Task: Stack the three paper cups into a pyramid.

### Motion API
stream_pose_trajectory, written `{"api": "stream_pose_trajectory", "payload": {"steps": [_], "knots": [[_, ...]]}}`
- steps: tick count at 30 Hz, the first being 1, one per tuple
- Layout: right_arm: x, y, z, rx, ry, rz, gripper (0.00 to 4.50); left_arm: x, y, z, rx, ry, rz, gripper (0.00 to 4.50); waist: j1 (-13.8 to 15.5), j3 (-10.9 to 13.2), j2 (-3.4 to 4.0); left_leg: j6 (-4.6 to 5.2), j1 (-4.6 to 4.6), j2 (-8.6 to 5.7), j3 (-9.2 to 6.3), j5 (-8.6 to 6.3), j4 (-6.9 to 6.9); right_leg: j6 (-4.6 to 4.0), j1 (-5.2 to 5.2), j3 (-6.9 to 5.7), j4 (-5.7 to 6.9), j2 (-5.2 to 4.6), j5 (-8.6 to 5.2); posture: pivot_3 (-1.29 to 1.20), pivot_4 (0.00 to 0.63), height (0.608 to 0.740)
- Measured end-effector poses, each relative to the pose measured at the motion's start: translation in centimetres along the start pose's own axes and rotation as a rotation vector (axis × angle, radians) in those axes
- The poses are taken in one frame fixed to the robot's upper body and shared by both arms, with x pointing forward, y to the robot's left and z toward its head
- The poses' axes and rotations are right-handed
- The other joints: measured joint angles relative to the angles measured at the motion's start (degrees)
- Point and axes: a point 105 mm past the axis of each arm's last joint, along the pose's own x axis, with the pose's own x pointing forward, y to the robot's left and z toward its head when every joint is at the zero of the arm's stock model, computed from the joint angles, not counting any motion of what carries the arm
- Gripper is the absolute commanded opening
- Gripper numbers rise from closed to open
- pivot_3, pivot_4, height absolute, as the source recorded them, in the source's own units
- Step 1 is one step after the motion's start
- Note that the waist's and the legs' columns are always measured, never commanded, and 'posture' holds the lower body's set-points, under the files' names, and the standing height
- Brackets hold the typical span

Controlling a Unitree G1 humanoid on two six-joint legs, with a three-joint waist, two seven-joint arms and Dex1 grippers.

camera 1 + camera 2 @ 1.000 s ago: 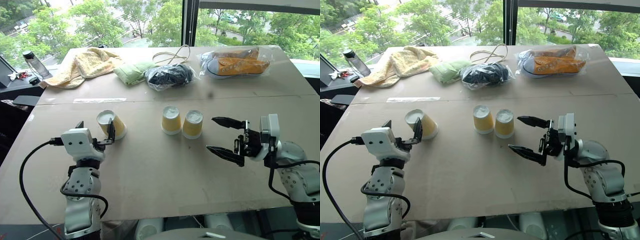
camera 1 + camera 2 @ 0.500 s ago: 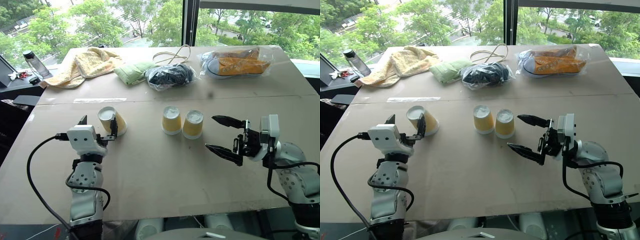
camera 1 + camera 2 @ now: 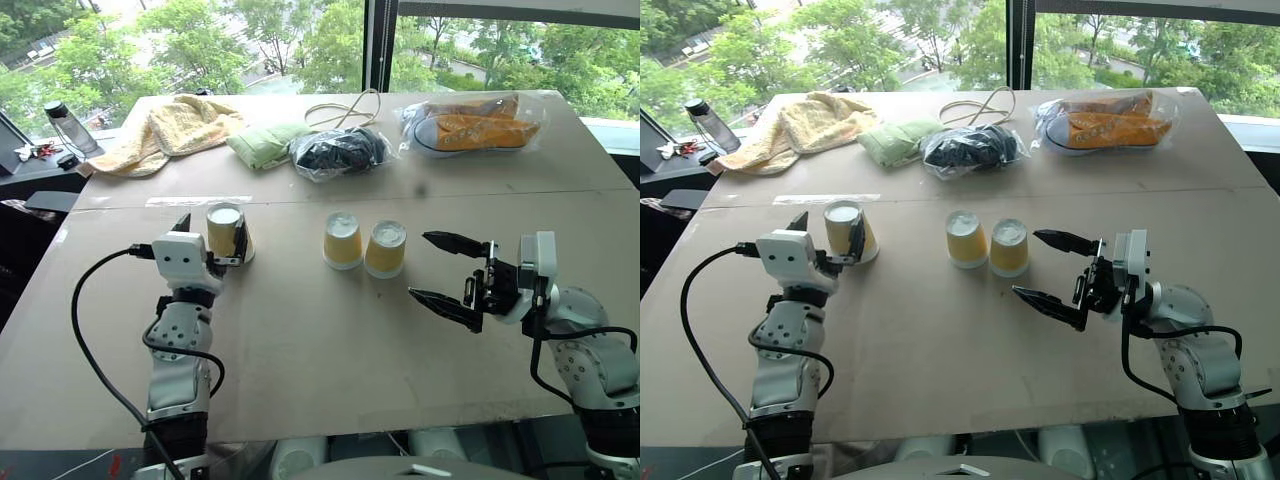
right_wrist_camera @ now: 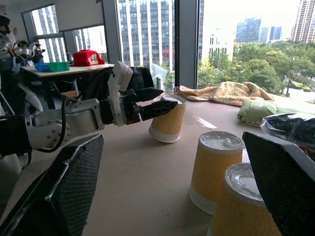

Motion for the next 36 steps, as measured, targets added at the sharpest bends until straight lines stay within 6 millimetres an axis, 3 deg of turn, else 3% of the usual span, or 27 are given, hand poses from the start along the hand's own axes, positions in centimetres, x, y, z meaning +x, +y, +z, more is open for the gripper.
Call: {"api": "stream_pose_trajectory", "payload": {"steps": [5,8,26,36], "knots": [[0.1,0.0,0.0,0.002,-0.003,-0.001,4.46,0.4,-0.5,-0.1,-0.026,0.02,0.001,4.5,-0.08,0.0,0.0,0.0,0.01,0.0,0.0,0.0,0.0,0.0,0.0,0.01,0.01,0.0,0.0,0.0,0.15,0.74],[0.2,0.1,-0.1,0.008,-0.004,0.005,4.5,0.5,-1.1,-0.1,-0.037,0.027,-0.007,3.76,-0.24,0.0,0.0,0.0,0.0,0.01,0.01,0.0,-0.01,0.0,-0.01,0.02,0.0,0.0,0.0,0.0,0.15,0.74],[0.4,0.2,-0.2,0.013,-0.006,0.003,4.5,-2.9,-0.1,0.0,-0.035,0.022,0.116,3.76,-0.15,0.02,-0.02,0.0,-0.09,0.01,-0.06,0.0,-0.05,0.0,-0.01,0.1,-0.12,-0.14,0.0,0.0,0.15,0.74],[0.6,0.4,-0.4,0.019,-0.009,0.009,4.5,-2.5,0.3,0.9,-0.026,-0.016,0.129,3.76,-0.1,0.02,-0.03,0.0,-0.1,-0.02,-0.07,0.0,-0.05,0.0,-0.01,0.05,-0.13,-0.11,0.0,0.0,0.15,0.74]]}}
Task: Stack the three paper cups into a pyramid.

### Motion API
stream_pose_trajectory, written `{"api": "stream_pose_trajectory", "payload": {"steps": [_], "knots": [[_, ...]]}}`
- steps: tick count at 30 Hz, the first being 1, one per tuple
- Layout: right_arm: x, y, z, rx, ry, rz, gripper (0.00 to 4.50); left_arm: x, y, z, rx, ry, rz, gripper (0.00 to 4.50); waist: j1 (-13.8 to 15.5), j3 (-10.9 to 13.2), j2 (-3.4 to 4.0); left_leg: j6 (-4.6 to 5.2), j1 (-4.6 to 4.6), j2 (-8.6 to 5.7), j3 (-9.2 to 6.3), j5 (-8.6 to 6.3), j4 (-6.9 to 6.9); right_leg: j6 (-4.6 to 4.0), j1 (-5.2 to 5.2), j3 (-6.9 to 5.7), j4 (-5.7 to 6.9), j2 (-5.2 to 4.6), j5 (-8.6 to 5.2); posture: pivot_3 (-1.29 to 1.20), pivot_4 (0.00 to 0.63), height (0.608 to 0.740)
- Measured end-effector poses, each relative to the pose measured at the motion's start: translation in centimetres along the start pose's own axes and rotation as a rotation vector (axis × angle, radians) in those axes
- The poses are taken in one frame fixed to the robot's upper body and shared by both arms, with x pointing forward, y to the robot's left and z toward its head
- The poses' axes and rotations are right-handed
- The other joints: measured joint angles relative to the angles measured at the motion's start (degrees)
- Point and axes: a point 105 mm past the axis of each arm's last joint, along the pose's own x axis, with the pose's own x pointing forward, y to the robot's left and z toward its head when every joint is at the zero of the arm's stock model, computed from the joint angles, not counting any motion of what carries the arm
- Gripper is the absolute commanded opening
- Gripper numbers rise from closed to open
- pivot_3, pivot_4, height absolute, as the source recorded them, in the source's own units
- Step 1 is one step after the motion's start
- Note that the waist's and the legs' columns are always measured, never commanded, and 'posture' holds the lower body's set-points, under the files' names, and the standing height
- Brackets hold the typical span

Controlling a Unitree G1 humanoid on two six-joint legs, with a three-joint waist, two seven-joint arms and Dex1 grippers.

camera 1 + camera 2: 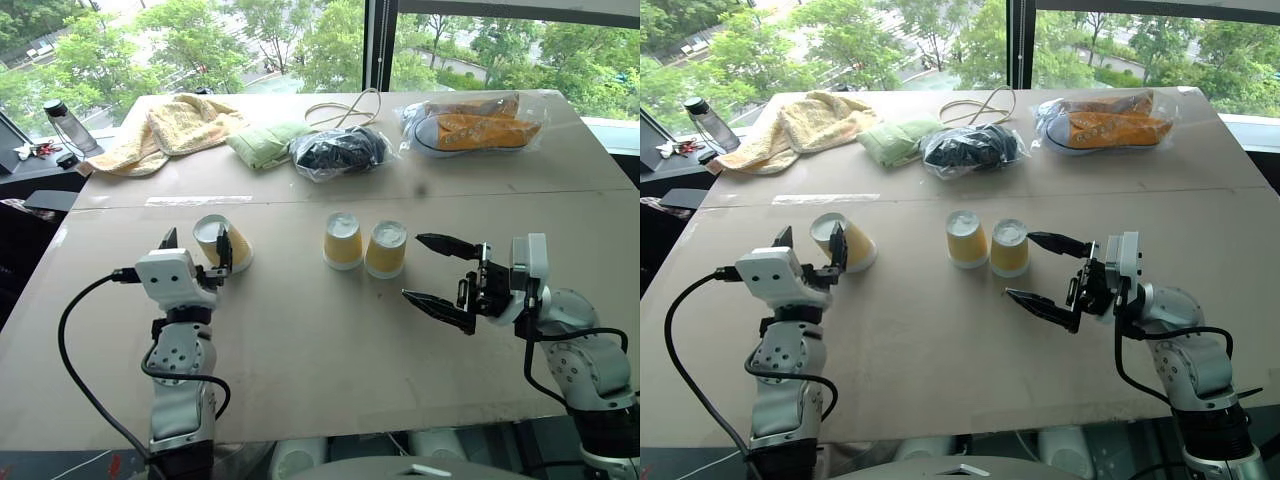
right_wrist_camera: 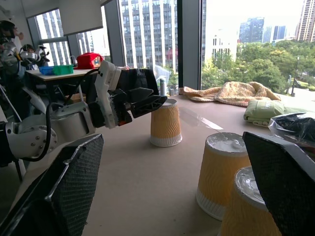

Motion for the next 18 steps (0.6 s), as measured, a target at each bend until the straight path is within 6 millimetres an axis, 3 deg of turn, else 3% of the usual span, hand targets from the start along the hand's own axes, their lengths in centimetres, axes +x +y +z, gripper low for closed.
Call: {"api": "stream_pose_trajectory", "payload": {"steps": [16,18], "knots": [[0.0,0.0,0.0,-0.011,0.009,-0.004,4.5,1.0,-0.5,-2.3,0.012,0.07,-0.051,3.76,-0.01,0.01,-0.01,0.0,0.0,0.0,0.0,0.0,-0.01,0.0,-0.01,-0.13,0.0,0.02,0.0,0.0,0.15,0.74],[0.1,0.0,0.0,-0.012,0.009,-0.003,4.5,1.0,-0.5,-2.3,0.012,0.066,-0.054,3.22,0.0,0.01,-0.01,0.0,0.0,0.0,0.0,0.0,-0.01,0.0,-0.01,-0.12,0.0,0.01,0.0,0.0,0.15,0.74]]}}
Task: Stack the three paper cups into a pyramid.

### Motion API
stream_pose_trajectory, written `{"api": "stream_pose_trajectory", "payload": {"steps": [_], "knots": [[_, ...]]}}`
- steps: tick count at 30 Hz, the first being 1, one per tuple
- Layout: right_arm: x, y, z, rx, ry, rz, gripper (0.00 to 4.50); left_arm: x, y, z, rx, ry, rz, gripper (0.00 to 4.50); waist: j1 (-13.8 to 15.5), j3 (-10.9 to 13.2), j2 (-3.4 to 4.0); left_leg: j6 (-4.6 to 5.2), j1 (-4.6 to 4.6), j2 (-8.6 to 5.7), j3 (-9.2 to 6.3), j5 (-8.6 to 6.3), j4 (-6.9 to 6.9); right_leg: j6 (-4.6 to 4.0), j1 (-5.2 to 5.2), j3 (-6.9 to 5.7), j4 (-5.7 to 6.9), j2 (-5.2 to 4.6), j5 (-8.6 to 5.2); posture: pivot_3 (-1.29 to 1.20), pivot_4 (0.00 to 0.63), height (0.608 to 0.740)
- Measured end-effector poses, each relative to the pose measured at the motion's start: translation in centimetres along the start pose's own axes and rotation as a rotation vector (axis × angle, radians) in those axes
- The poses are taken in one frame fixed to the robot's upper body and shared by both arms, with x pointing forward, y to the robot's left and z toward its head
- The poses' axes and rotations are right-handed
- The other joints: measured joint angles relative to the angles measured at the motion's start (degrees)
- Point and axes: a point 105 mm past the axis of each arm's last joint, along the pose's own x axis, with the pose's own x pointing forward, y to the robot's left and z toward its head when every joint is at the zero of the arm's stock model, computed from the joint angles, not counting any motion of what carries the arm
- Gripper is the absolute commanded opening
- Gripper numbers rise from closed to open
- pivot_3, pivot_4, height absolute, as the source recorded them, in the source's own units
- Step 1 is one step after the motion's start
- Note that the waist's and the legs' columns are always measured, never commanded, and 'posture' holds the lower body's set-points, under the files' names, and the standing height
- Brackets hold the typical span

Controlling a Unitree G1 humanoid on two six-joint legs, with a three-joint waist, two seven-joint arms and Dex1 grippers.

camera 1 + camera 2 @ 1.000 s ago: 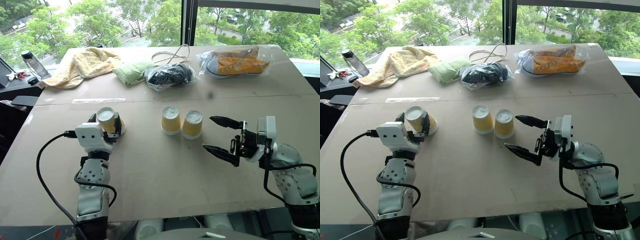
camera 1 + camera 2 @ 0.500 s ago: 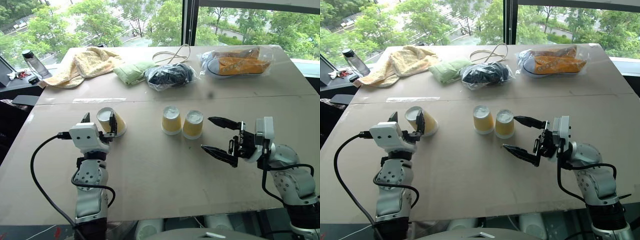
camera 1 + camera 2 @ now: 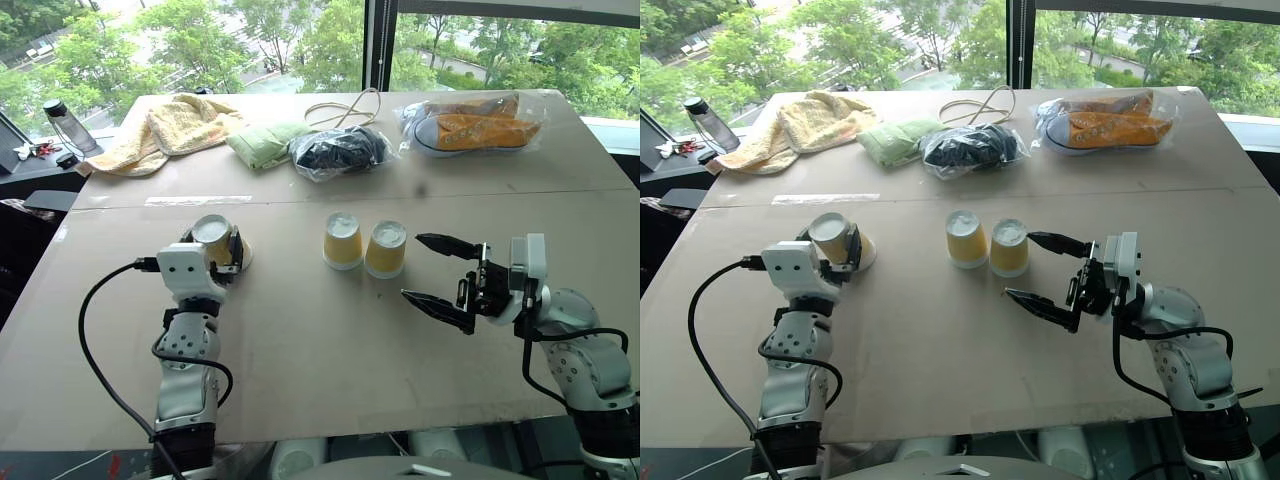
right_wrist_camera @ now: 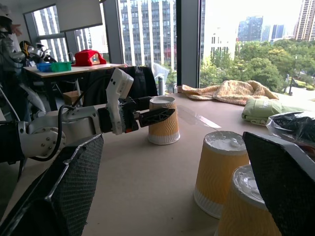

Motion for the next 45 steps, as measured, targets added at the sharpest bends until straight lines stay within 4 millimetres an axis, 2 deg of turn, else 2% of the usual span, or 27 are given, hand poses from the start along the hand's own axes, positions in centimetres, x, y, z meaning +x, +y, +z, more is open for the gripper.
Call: {"api": "stream_pose_trajectory", "payload": {"steps": [2,3,11,14,16,19,21,24,27,29,34,40,45], "knots": [[0.0,0.0,0.0,0.0,0.0,0.0,4.5,0.0,0.0,0.0,0.0,-0.005,-0.001,2.54,0.0,0.0,0.0,0.0,0.0,0.0,0.0,0.0,0.0,0.0,0.0,0.01,0.0,0.0,0.0,0.0,0.15,0.74],[0.0,0.0,0.0,0.0,-0.001,0.0,4.5,0.0,0.0,0.0,0.0,-0.005,-0.002,2.34,0.0,0.0,0.0,0.0,0.0,0.0,0.0,0.0,0.0,0.0,0.0,0.01,0.0,-0.01,0.0,0.0,0.15,0.74],[0.1,0.1,0.1,-0.003,-0.006,0.001,4.5,0.3,0.0,0.0,0.0,-0.01,-0.009,2.34,0.03,0.0,0.0,0.0,0.0,0.0,-0.01,0.0,0.0,0.0,0.0,0.01,0.0,-0.01,0.0,0.0,0.15,0.74],[0.1,0.1,0.1,-0.004,-0.008,-0.001,4.5,1.0,-0.1,0.6,-0.019,-0.033,-0.015,2.34,0.14,0.01,-0.01,0.0,-0.04,0.0,-0.05,0.0,0.0,0.0,0.0,0.01,0.0,-0.02,0.0,0.0,0.15,0.74],[-0.1,0.1,0.1,-0.003,-0.004,-0.009,4.5,2.2,-0.7,1.8,-0.04,-0.064,-0.051,2.34,0.61,0.04,-0.06,-0.01,-0.09,-0.01,-0.15,0.0,0.02,0.0,-0.01,-0.05,0.01,0.0,0.0,0.0,0.15,0.74],[-0.5,-0.1,0.3,-0.01,0.0,-0.027,4.5,5.0,-2.7,6.0,-0.069,-0.175,-0.196,2.34,1.23,0.04,-0.07,-0.01,-0.08,-0.05,-0.09,0.01,0.05,0.0,0.0,-0.17,0.0,0.05,0.0,0.0,0.15,0.74],[-1.1,-0.4,0.6,-0.021,0.006,-0.047,4.5,6.2,-5.4,8.4,-0.11,-0.216,-0.375,2.34,1.38,0.05,-0.08,-0.01,-0.14,-0.08,-0.09,0.01,0.06,0.0,-0.01,-0.19,-0.08,0.05,0.0,0.0,0.15,0.74],[-2.0,-0.8,0.9,-0.041,0.024,-0.077,4.5,6.9,-9.4,11.8,-0.114,-0.251,-0.683,2.34,1.36,0.06,-0.09,-0.02,-0.2,-0.15,-0.1,0.01,0.08,0.01,-0.03,-0.21,-0.13,0.1,0.0,0.0,0.15,0.74],[-2.6,-1.1,1.2,-0.06,0.024,-0.103,4.5,6.6,-11.8,14.1,-0.104,-0.27,-0.903,2.34,0.71,0.09,-0.03,-0.01,-0.12,-0.13,0.02,0.01,0.02,0.02,-0.05,-0.04,-0.15,0.25,-0.01,0.0,0.15,0.74],[-3.3,-1.4,1.2,-0.067,0.035,-0.129,4.5,5.7,-13.3,14.1,-0.098,-0.234,-1.057,2.34,0.25,0.11,-0.01,-0.01,-0.09,-0.08,-0.05,0.01,-0.03,0.02,-0.08,-0.07,-0.1,0.35,-0.01,0.0,0.15,0.74],[-4.5,-1.6,1.3,-0.066,0.046,-0.176,4.5,5.1,-15.6,13.9,-0.136,-0.192,-1.272,2.34,-0.08,0.13,0.01,-0.01,-0.06,-0.05,-0.07,0.01,0.01,0.02,-0.07,-0.02,0.02,0.44,-0.02,0.0,0.15,0.74],[-4.9,-1.5,1.9,-0.085,0.055,-0.204,4.5,4.0,-17.3,12.5,-0.168,-0.146,-1.413,2.34,0.07,0.15,0.0,-0.01,-0.13,-0.06,-0.07,0.01,0.03,0.03,-0.08,-0.02,-0.07,0.42,-0.02,0.0,0.15,0.74],[-4.8,-1.5,2.1,-0.076,0.05,-0.215,4.5,4.0,-17.4,12.1,-0.131,-0.138,-1.431,2.34,0.01,0.15,0.0,-0.01,-0.1,-0.06,-0.08,0.01,0.03,0.03,-0.08,-0.01,-0.03,0.42,-0.02,0.0,0.15,0.74]]}}
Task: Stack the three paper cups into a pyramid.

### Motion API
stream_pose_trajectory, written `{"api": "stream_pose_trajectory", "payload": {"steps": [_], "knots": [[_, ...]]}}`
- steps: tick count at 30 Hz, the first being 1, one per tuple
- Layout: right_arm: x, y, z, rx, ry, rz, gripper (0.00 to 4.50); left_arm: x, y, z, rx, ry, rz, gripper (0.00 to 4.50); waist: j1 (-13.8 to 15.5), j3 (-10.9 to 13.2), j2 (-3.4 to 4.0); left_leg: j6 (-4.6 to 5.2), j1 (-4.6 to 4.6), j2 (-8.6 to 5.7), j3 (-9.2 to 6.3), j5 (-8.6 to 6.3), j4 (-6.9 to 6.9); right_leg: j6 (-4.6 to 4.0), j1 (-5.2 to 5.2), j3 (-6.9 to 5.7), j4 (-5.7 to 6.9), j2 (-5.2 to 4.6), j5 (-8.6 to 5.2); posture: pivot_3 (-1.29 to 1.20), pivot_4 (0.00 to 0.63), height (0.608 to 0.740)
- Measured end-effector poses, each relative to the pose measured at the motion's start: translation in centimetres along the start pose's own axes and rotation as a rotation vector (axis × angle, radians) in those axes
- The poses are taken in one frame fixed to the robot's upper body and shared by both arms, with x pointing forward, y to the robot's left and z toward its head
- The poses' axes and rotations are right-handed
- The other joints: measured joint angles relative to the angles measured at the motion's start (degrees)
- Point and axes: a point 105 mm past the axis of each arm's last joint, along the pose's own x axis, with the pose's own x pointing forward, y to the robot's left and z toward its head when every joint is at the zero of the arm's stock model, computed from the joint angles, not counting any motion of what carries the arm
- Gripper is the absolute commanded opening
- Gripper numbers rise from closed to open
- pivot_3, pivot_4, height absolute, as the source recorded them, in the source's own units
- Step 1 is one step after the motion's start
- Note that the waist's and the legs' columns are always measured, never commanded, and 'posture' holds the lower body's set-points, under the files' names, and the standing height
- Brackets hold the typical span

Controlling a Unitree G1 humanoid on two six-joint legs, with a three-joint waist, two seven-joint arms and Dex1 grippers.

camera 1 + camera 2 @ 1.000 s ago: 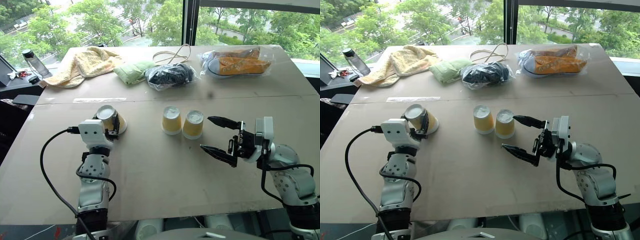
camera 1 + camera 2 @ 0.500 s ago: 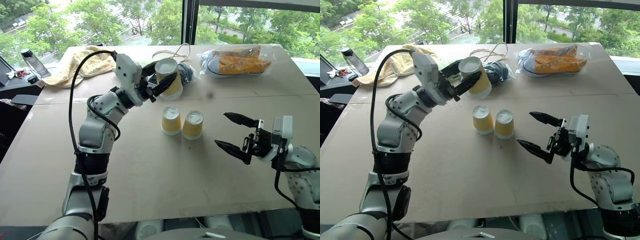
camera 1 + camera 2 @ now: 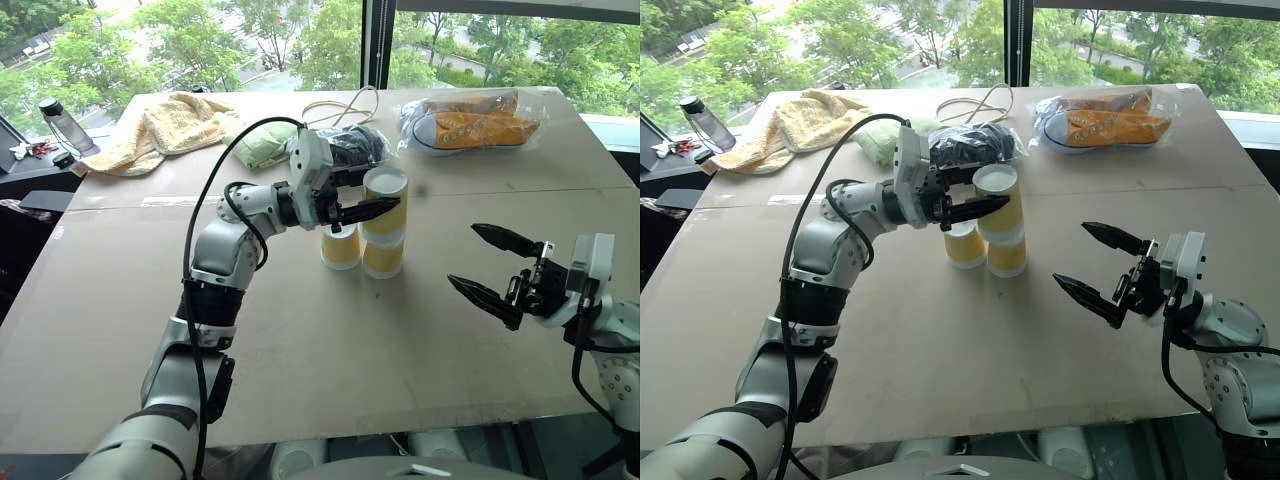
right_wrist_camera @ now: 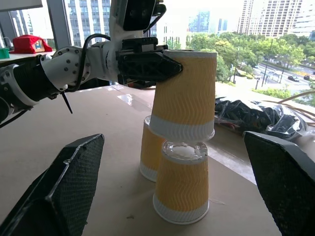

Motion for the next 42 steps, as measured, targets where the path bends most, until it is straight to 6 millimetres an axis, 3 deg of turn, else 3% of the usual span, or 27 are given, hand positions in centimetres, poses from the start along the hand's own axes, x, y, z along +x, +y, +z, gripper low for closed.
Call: {"api": "stream_pose_trajectory", "payload": {"steps": [31,33,36,42], "knots": [[0.3,0.2,0.2,0.016,0.013,0.016,4.5,-1.4,0.7,-0.9,0.04,0.073,0.057,2.34,0.1,0.0,0.0,0.0,0.0,0.0,0.0,0.0,0.02,0.0,0.0,0.01,0.01,-0.01,0.0,0.0,0.15,0.74],[0.3,0.2,0.2,0.017,0.014,0.017,4.5,-1.3,0.7,-1.0,0.042,0.071,0.061,3.35,0.12,0.0,0.0,0.0,-0.01,0.0,0.01,0.0,0.02,0.0,0.0,0.01,0.01,-0.01,0.0,0.0,0.15,0.74],[0.2,0.2,0.2,0.017,0.017,0.019,4.5,-1.3,0.9,-1.2,0.042,0.077,0.079,4.45,0.11,0.0,0.0,0.0,-0.01,0.0,0.0,0.0,0.03,0.0,0.0,0.01,0.02,-0.01,0.0,0.0,0.15,0.74],[0.0,0.4,0.1,0.018,0.025,0.034,4.5,-1.7,0.8,-1.7,0.037,0.081,0.091,4.45,0.11,0.0,0.0,0.0,0.0,0.0,0.01,0.0,0.04,0.0,0.0,0.02,0.02,-0.01,0.0,0.0,0.15,0.74]]}}
